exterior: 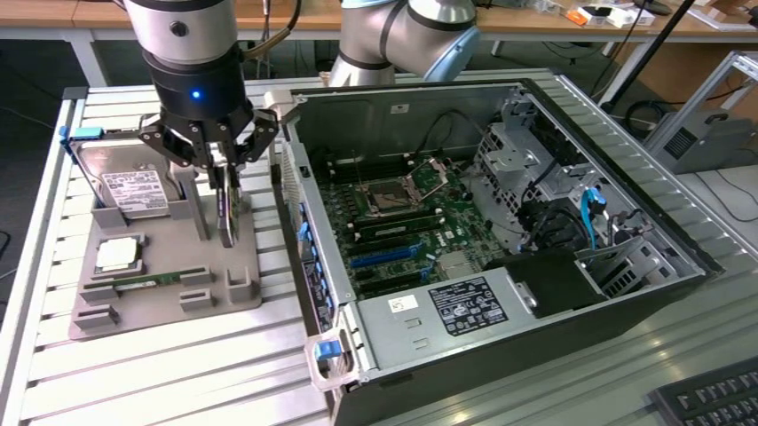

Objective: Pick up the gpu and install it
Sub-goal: 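Pick up the gpu and move the gpu toward the slot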

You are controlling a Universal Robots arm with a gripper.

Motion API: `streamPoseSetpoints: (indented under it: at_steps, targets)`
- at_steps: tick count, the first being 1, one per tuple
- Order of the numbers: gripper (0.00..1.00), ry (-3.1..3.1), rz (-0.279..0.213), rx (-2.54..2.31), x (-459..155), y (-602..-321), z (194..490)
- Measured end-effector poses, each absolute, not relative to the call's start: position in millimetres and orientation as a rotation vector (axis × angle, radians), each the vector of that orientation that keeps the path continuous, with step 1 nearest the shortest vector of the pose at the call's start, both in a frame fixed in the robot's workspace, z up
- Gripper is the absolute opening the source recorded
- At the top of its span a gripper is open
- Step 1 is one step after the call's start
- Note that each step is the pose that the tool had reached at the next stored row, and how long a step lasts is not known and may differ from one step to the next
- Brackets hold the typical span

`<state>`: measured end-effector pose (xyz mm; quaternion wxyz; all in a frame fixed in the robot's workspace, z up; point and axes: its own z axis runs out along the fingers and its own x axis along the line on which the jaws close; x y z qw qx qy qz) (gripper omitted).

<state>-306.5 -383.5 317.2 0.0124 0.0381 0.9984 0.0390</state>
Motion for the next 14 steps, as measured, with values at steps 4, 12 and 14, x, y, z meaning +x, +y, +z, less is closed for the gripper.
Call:
streamPoseSetpoints:
  at_steps: [4,12,14]
  targets:
    - [0.27,3.112,0.123,0.119,-306.5,-383.5,318.2]
    - [0.27,3.112,0.125,0.119,-306.4,-383.5,320.5]
    - [0.27,3.112,0.126,0.119,-306.5,-383.6,321.0]
